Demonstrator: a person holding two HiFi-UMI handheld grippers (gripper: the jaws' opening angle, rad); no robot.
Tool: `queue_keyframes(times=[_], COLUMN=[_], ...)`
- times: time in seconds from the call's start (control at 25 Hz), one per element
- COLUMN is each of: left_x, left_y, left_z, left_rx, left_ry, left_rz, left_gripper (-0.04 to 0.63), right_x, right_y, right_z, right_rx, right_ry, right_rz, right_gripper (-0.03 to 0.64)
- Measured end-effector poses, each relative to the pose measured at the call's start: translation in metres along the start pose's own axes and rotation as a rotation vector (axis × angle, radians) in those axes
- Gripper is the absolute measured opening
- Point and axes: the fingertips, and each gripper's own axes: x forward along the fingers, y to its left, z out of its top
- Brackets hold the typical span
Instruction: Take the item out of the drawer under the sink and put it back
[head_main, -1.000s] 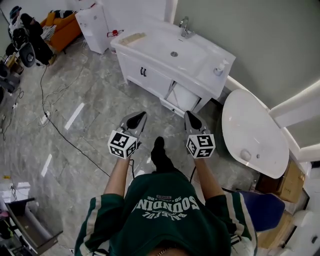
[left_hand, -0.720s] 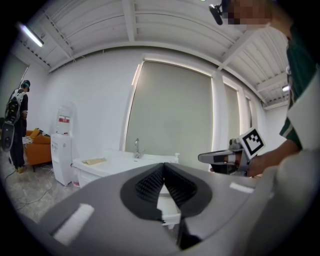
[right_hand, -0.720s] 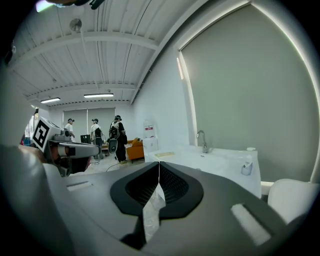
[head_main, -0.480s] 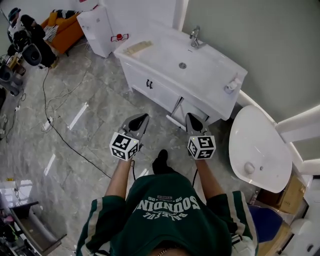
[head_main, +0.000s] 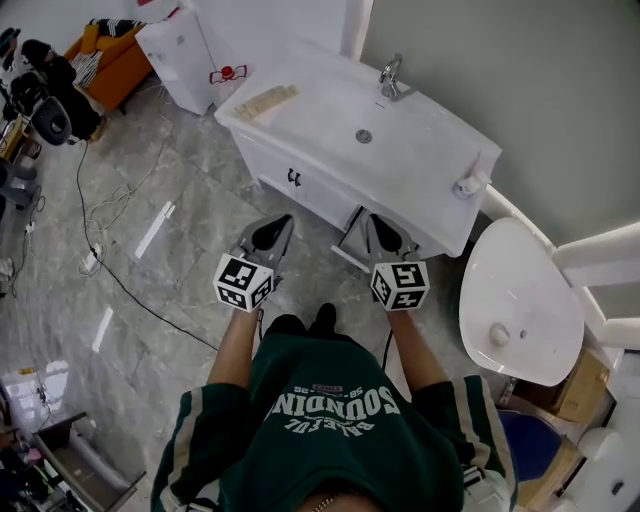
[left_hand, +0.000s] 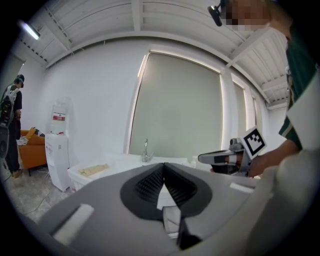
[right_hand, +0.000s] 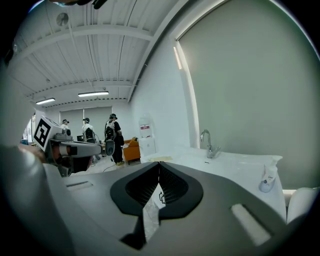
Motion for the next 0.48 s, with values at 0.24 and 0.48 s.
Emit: queue_keyframes(times=[0.24, 0.48], left_x=[0.036, 0.073], left_y=[0.02, 0.025], left_z=[0.006, 0.013], left_rx=[0.016, 0.044], left_ry=[0.011, 0.04], left_rz=[-0.084, -0.221], left_gripper=[0.051, 0.051], right_x=[0.024, 0.03], right_y=[-0.01, -0.031], right_z=[0.006, 0.017], right_rx=[0.011, 0.051], right_ry=[-0.007, -0.032], right_rz=[-0.062, -0.192], right_gripper=[0.003, 0.003])
